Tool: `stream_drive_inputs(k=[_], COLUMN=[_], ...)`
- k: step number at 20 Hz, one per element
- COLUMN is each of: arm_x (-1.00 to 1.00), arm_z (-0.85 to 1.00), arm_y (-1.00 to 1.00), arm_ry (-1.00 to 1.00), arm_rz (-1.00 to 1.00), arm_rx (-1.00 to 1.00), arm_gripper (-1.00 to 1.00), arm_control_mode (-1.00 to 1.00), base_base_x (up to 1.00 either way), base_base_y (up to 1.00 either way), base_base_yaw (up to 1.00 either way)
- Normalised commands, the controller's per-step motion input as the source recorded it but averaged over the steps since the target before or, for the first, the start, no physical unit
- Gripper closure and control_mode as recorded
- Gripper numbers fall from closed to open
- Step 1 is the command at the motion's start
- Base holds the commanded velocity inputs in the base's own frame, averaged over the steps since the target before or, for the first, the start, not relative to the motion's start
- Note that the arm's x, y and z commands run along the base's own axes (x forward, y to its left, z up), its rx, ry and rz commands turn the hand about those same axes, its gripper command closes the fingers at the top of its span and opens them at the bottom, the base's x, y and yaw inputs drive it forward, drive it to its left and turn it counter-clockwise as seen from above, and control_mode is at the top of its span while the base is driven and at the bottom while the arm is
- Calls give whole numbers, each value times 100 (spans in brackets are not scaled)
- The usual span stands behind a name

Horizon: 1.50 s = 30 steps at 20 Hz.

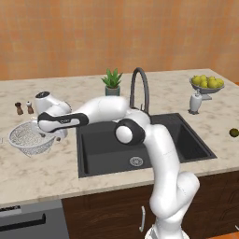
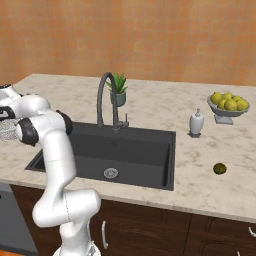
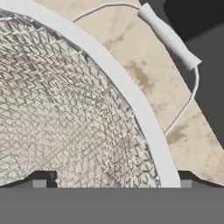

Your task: Put the colander in the sink, put the mango in the colander, and turn on the sink faucet and pour water over the colander.

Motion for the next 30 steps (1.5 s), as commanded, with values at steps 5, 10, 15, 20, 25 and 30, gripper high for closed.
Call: stream_drive_inputs(k=[5,10,15,20,25,30], arm_x=[-3,-6,0,0,0,-15], arm_z=[-42,-22,0,0,0,13], arm_y=[-2,-3,0,0,0,-21], arm_ry=[0,0,0,0,0,-2], arm_rz=[0,0,0,0,0,3], arm_rx=[0,1,0,0,0,1], arm_gripper=[-100,-100,-100,100,100,100], arm_control_mode=[-100,-100,-100,-100,-100,-100], base_base_x=[0,0,0,0,0,0], base_base_y=[0,0,0,0,0,0], base_base_yaw=[0,0,0,0,0,0])
